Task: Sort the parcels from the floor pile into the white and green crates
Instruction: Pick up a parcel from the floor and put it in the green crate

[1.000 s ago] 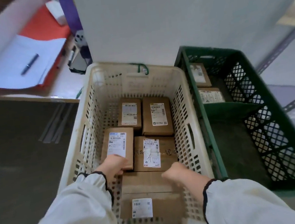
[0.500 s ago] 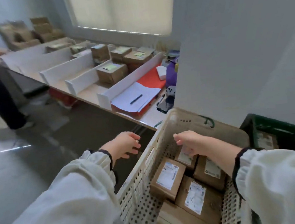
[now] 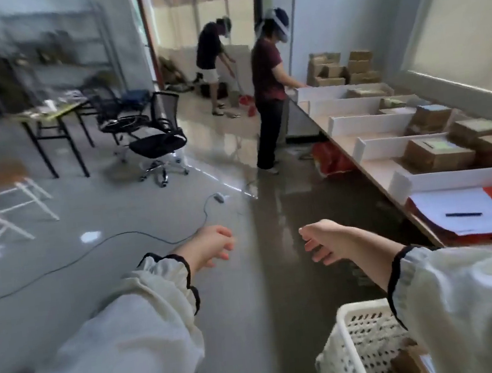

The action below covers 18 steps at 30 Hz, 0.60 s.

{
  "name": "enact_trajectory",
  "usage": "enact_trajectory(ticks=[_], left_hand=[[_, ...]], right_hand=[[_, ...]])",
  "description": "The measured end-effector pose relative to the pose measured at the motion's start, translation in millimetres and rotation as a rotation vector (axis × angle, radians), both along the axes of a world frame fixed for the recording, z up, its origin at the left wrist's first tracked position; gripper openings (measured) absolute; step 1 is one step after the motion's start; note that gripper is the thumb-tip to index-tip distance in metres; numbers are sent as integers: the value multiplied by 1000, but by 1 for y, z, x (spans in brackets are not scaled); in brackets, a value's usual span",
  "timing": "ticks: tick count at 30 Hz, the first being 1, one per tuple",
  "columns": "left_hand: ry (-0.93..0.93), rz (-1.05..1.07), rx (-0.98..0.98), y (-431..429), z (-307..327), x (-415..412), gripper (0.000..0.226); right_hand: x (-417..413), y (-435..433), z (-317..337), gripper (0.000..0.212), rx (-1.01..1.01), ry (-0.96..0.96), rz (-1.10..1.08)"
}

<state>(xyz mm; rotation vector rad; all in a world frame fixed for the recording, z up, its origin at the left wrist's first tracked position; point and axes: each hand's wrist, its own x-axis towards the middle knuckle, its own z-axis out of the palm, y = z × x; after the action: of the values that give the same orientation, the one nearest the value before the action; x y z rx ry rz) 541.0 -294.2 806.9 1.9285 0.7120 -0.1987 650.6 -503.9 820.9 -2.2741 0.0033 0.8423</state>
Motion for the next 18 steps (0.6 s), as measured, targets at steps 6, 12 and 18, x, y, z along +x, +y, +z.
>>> enact_trajectory(ticks=[6,12,18], left_hand=[[46,466,-37,129,-15,-188,17],[69,856,-85,192,-32,-387,11],[118,1181,-106,197,-55,-548,10]], right_hand=[[-103,176,-5,24,42,92,420],[-263,312,-23,35,80,139,803],[-425,399,-59,21,21,211,1125]])
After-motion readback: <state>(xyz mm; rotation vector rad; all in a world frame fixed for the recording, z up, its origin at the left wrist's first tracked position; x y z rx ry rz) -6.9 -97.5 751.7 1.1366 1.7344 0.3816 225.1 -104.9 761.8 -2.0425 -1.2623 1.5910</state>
